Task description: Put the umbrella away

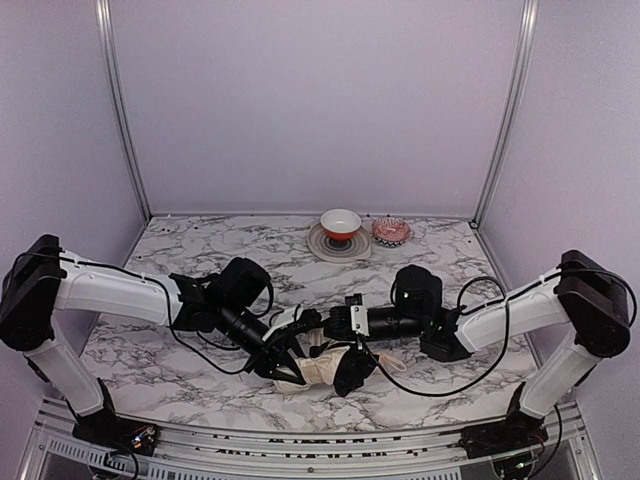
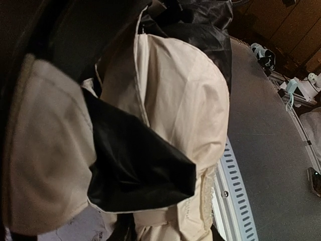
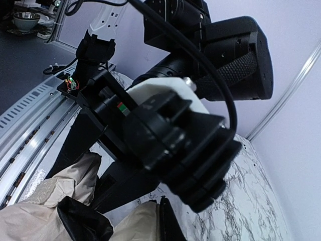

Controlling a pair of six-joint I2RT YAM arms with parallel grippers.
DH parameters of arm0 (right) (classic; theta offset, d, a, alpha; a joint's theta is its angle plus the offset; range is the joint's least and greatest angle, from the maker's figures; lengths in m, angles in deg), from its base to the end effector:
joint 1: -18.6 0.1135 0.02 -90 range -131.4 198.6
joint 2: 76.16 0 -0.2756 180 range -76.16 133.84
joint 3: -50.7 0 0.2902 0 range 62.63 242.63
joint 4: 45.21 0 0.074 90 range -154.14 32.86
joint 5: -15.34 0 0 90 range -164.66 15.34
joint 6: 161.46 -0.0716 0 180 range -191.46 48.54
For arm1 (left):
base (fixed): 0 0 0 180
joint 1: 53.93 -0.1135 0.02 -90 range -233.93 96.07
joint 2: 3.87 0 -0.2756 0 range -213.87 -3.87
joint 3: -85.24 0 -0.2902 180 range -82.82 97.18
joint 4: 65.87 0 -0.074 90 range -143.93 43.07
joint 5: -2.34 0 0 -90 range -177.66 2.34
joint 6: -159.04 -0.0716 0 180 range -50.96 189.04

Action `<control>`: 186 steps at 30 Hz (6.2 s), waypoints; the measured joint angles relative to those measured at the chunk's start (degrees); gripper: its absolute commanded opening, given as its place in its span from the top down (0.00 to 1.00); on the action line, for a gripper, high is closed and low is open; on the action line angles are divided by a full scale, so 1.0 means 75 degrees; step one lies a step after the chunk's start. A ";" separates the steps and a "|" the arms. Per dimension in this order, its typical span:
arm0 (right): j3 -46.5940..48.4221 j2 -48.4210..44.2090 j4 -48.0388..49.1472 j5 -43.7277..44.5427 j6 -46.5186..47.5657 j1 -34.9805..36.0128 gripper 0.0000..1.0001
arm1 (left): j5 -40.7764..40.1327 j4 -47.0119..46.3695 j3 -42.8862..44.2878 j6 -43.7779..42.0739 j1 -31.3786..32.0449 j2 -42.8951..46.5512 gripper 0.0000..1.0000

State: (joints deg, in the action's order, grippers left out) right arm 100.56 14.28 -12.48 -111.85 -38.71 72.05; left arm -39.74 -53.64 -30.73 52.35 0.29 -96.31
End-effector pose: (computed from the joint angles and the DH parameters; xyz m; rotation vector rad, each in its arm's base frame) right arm 0.1870 0.3249 0.1824 -1.5053 0.8887 0.8179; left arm 0.1788 -0.3390 0.1713 1.6940 1.5798 -1.2904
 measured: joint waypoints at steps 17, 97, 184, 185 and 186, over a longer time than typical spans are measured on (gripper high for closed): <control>-0.0405 0.0659 -0.1405 0.2792 0.1961 0.1967 1.00 | 0.1411 0.2043 0.0901 -0.0991 -0.0245 -0.2425 1.00; 0.1058 0.1137 0.0667 0.2585 -0.5546 0.0111 0.57 | -0.7411 -0.1833 -0.0997 0.2124 -0.0845 0.1454 1.00; 0.7743 0.5042 -1.0471 0.2384 -0.0006 -0.0178 0.54 | -0.6455 -0.2235 -0.3378 0.0376 -0.0490 0.4077 0.01; 0.7638 0.4957 -1.0389 0.2489 -0.0140 -0.0178 0.55 | -0.6461 -0.2235 -0.3383 0.0376 -0.0490 0.4086 0.01; 0.7533 0.4864 -1.0334 0.2623 -0.0239 -0.0178 0.60 | -0.6470 -0.2235 -0.3383 0.0376 -0.0490 0.4089 0.01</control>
State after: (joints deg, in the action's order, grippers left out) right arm 157.06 50.75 -89.98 -92.18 -40.50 70.72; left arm -88.26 -70.40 -56.10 55.17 -3.38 -65.65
